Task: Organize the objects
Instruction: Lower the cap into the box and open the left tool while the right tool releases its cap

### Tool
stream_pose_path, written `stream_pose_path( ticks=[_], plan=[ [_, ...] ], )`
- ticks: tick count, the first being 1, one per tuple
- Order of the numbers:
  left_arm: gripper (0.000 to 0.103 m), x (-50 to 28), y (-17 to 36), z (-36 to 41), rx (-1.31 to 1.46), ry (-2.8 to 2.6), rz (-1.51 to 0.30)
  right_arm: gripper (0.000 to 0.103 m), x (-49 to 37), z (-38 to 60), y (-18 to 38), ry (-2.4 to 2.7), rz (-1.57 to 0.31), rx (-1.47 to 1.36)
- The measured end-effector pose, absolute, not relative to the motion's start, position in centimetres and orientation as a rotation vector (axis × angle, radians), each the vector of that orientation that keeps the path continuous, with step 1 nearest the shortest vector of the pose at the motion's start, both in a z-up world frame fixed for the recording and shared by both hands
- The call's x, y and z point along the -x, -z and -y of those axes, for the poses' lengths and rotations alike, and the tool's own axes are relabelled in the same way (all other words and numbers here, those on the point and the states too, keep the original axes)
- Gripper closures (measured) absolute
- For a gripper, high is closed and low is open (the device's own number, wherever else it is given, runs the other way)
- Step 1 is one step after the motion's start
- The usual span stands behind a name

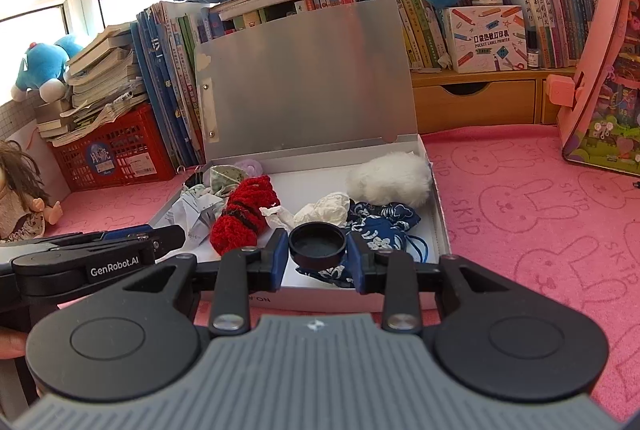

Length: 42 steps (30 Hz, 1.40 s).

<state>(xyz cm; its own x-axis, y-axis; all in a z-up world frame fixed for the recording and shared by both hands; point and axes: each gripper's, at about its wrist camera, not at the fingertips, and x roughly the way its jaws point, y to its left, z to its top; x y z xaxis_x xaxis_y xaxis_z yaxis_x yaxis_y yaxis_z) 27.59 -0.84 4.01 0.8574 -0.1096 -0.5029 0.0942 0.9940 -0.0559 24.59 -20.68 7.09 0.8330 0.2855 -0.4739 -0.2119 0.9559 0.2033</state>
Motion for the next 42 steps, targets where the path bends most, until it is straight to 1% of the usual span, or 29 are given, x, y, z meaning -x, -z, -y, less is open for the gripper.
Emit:
stream_pose_path(
  ticks=[11, 20, 28, 42],
  plan=[
    [0.066, -30.8, -2.4, 1.5, 0.035, 0.075, -0.565, 0.065, -26.5, 18.4, -5.6, -0.288, -0.558, -0.103],
    [0.066, -31.6, -1.9, 1.3, 0.026, 0.05, -0.569, 0.065, -27.6, 18.3, -4.8, -0.263, -0.555, -0.113],
    [0.066, -32.4, -0.7, 1.0, 0.014, 0.021, -0.61, 0.065, -27.9, 17.6, -4.4, -0.251, -0.548, -0.082],
    [0.065, -32.6, -0.6, 1.2, 0.012, 0.018, -0.617, 0.064, -28.4, 17.4, -3.9, -0.257, -0.561, -0.074]
  ],
)
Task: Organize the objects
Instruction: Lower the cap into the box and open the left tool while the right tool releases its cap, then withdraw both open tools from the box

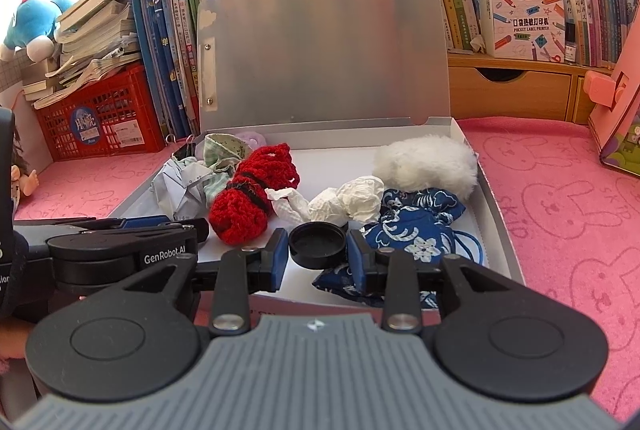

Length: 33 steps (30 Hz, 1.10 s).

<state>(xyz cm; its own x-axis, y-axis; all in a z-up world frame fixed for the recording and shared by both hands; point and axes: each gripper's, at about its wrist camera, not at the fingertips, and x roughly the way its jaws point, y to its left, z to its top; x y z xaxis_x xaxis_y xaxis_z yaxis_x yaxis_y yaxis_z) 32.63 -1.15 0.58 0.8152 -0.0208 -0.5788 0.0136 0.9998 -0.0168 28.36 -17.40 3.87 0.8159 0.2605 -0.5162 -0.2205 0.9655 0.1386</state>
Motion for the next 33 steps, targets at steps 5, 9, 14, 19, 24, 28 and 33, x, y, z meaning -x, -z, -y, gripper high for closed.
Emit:
stream_pose_path(
  ticks=[5, 9, 14, 19, 24, 28, 33],
  plan=[
    [0.065, -32.7, -0.5, 1.4, 0.002, 0.014, -0.624, 0.062, -28.4, 17.5, -3.4, -0.263, -0.579, -0.08],
    [0.064, -32.7, -0.5, 1.4, 0.003, 0.015, -0.624, 0.062, -28.4, 17.5, -3.3, -0.262, -0.582, -0.077],
    [0.062, -32.7, -0.4, 1.5, 0.0, 0.018, -0.623, 0.061, -28.3, 17.5, -3.3, -0.262, -0.58, -0.074],
    [0.057, -32.7, -0.4, 1.6, -0.007, 0.027, -0.624, 0.052, -28.3, 17.5, -3.2, -0.261, -0.579, -0.075],
    [0.043, -32.4, -0.5, 1.9, -0.013, 0.057, -0.625, 0.045, -27.9, 17.6, -3.6, -0.253, -0.568, -0.073],
    [0.014, -31.6, -1.1, 2.1, -0.037, 0.013, -0.603, 0.041, -27.4, 18.0, -4.1, -0.23, -0.551, -0.072],
    [0.005, -30.4, -2.3, 1.9, -0.048, 0.018, -0.563, 0.028, -26.5, 18.7, -4.8, -0.194, -0.53, -0.078]
  ],
)
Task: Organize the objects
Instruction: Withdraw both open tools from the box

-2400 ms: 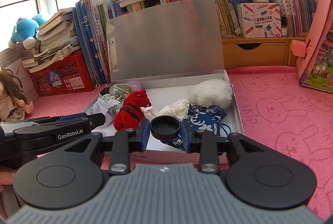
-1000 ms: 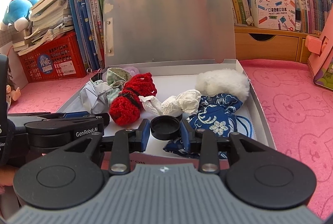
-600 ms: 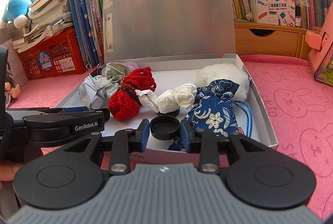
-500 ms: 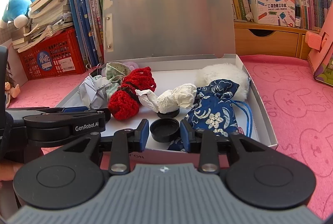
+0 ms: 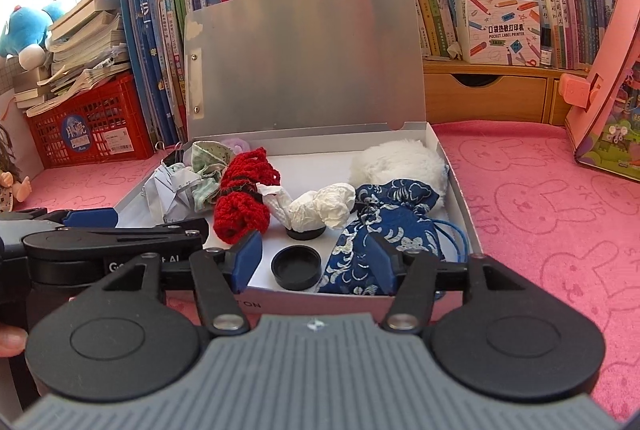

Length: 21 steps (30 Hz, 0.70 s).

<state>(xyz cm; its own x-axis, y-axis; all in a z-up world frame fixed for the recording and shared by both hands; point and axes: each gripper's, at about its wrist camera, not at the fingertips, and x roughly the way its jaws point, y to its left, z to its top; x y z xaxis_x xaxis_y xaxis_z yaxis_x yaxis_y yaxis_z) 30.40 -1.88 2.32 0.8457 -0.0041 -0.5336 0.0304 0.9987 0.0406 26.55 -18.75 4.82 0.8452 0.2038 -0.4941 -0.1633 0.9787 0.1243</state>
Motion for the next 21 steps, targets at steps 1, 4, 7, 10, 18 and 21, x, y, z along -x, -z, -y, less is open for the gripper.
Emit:
stream_pose_path(
  ticks=[1, 4, 7, 10, 18, 21],
  plan=[
    [0.003, -30.2, -2.5, 1.9, -0.05, 0.013, -0.561, 0.026, -26.4, 18.9, -5.0, -0.19, -0.528, -0.078],
    [0.002, -29.5, -2.8, 1.6, -0.029, 0.018, -0.567, 0.021, -25.8, 19.2, -5.3, -0.176, -0.528, -0.078],
    [0.002, -28.6, -3.0, 1.1, 0.02, 0.034, -0.589, 0.018, -25.2, 19.4, -5.4, -0.168, -0.544, -0.079],
    [0.002, -27.2, -3.0, 0.9, 0.014, 0.032, -0.582, 0.016, -24.2, 19.7, -5.2, -0.164, -0.561, -0.083],
    [0.002, -23.0, -2.2, 1.2, -0.041, 0.021, -0.6, 0.015, -21.1, 20.1, -4.5, -0.15, -0.587, -0.066],
    [0.002, -21.9, -2.1, 1.2, -0.037, 0.025, -0.601, 0.015, -20.1, 20.2, -4.3, -0.148, -0.588, -0.056]
  ],
)
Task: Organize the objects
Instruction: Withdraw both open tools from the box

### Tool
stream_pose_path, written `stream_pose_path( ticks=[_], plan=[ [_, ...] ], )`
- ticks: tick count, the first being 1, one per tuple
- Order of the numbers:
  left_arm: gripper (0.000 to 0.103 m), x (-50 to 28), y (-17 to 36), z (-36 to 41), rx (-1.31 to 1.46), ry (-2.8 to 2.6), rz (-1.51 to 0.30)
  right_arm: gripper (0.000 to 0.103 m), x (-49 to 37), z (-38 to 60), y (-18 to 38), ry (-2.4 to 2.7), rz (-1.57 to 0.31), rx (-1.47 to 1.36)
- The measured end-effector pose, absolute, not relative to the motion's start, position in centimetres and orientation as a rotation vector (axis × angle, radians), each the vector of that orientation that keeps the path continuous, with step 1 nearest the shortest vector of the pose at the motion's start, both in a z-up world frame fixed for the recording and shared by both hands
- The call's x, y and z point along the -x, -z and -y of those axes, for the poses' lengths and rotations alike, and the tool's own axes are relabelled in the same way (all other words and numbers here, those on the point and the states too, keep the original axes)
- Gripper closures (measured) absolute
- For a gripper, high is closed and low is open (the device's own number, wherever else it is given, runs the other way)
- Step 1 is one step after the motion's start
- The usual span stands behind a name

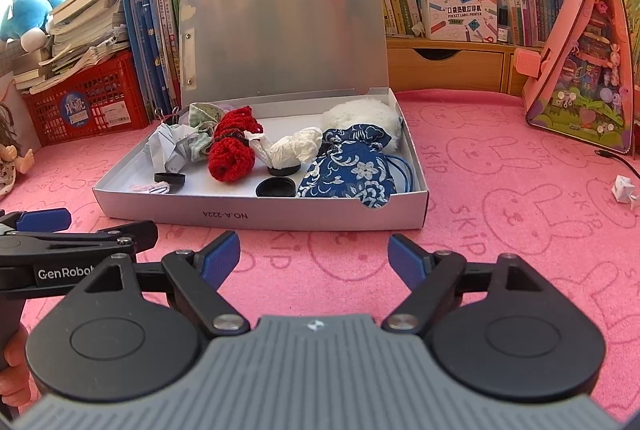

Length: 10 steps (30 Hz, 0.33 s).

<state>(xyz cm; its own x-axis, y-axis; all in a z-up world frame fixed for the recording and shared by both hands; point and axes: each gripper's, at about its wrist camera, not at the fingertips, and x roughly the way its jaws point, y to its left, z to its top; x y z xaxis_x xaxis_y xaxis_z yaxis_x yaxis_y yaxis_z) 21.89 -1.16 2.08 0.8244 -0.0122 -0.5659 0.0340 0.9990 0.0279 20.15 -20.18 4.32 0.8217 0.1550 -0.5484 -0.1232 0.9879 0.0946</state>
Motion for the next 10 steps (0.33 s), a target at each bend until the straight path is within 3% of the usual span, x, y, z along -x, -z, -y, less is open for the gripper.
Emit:
stream_pose_path(
  ticks=[10],
  plan=[
    [0.002, -21.05, -2.24, 1.61, -0.062, 0.014, -0.586, 0.014, -19.4, 20.26, -4.24, -0.137, -0.591, -0.039]
  ],
)
